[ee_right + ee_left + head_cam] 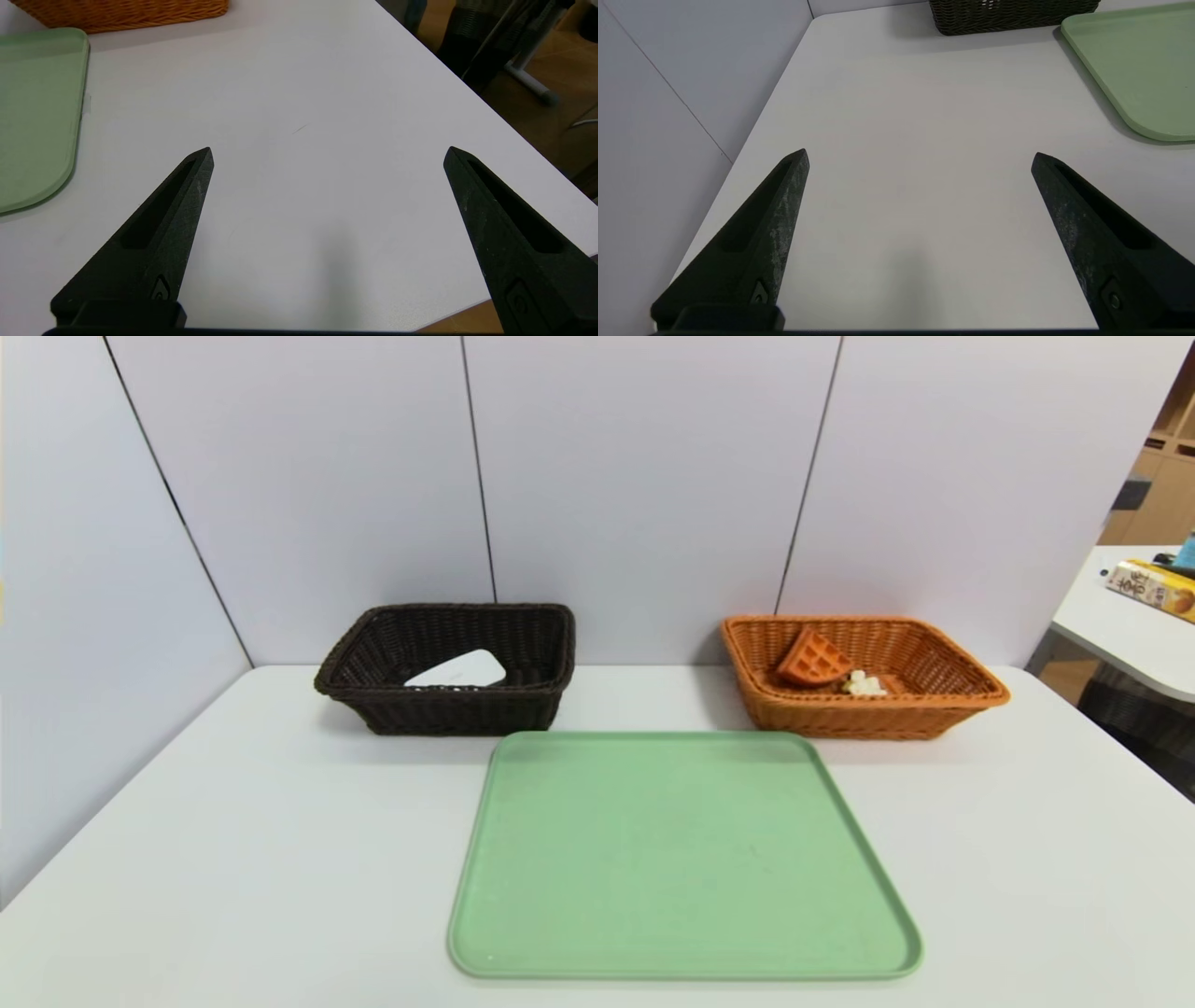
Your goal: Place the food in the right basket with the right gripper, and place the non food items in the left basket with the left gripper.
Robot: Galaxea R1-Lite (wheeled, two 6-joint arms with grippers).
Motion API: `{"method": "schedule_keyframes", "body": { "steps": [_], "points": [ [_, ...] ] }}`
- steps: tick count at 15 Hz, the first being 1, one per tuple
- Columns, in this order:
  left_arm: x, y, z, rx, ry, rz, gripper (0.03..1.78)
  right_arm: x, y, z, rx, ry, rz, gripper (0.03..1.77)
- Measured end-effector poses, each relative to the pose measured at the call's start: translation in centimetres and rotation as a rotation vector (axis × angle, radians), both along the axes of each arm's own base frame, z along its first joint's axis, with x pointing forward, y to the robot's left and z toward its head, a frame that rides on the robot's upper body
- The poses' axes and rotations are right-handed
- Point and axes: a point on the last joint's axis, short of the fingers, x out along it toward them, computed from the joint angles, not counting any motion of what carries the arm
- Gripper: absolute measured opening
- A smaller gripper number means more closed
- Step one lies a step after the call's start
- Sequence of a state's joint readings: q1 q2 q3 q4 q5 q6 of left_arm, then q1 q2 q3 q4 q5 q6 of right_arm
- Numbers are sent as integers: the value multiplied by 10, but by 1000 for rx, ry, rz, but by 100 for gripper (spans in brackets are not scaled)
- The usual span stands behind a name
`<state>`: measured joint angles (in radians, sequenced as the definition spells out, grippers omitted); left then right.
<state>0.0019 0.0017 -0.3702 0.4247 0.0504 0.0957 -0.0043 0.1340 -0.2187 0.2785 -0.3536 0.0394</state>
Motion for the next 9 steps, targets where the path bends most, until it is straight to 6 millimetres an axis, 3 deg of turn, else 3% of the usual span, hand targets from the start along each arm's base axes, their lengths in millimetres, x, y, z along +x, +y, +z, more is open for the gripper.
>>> {"method": "schedule_keyframes", "body": {
  "steps": [9],
  "points": [
    [11, 0, -22, 42, 87, 5, 169, -9, 5, -18, -109, -31, 256, 170]
  ]
}}
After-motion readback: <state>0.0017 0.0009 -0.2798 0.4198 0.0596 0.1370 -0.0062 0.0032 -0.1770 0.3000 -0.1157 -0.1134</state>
